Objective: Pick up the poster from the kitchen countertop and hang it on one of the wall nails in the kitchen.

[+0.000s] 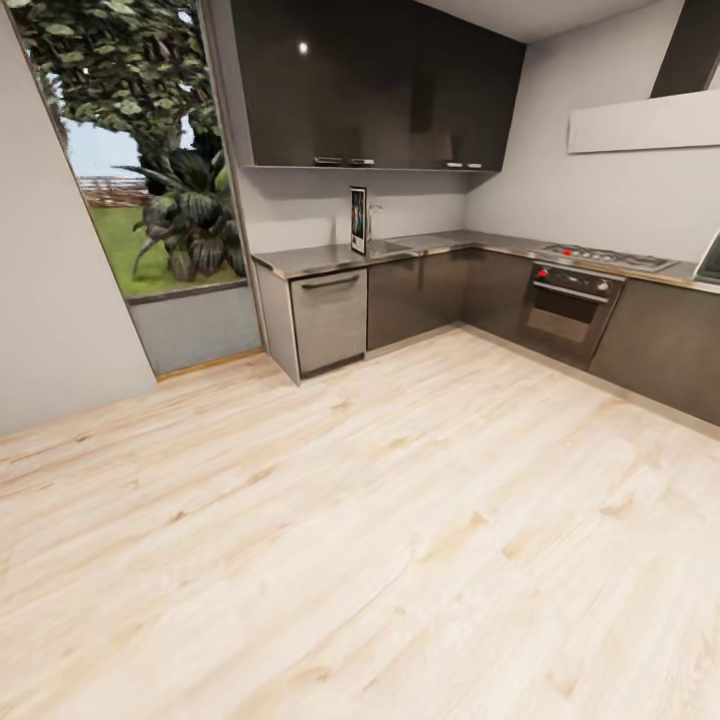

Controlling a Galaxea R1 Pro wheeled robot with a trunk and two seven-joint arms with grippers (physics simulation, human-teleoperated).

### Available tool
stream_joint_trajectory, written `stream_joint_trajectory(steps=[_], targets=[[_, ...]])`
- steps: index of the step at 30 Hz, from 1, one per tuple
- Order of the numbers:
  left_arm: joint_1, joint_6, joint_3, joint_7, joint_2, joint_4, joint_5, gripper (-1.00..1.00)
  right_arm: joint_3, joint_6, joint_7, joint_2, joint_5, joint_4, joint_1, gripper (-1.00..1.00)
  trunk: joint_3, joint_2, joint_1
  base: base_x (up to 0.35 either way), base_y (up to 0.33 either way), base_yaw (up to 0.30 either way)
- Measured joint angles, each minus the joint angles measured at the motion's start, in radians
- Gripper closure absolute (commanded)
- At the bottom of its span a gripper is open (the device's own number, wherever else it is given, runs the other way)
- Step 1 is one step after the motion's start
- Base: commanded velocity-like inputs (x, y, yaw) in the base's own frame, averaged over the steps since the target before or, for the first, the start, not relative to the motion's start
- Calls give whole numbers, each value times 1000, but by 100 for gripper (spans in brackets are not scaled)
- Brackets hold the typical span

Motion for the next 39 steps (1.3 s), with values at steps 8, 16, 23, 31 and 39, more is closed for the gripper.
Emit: stream_joint_trajectory(steps=[8,16,23,31,39], targets=[[0,0,1,0,0,0,0,-100,0,0,0,0,0,0,0,-100,0,0,0,337,0,0],[0,0,1,0,0,0,0,-100,0,0,0,1,0,0,0,-100,0,0,0,337,0,0],[0,0,0,0,0,0,0,-100,1,0,0,1,-1,0,0,-100,0,0,0,337,0,0],[0,0,0,0,0,0,0,-100,1,0,0,1,0,0,0,-100,0,0,0,337,-19,0],[0,0,0,0,0,0,0,-100,1,0,0,1,0,0,0,-100,0,0,0,334,-85,0]])
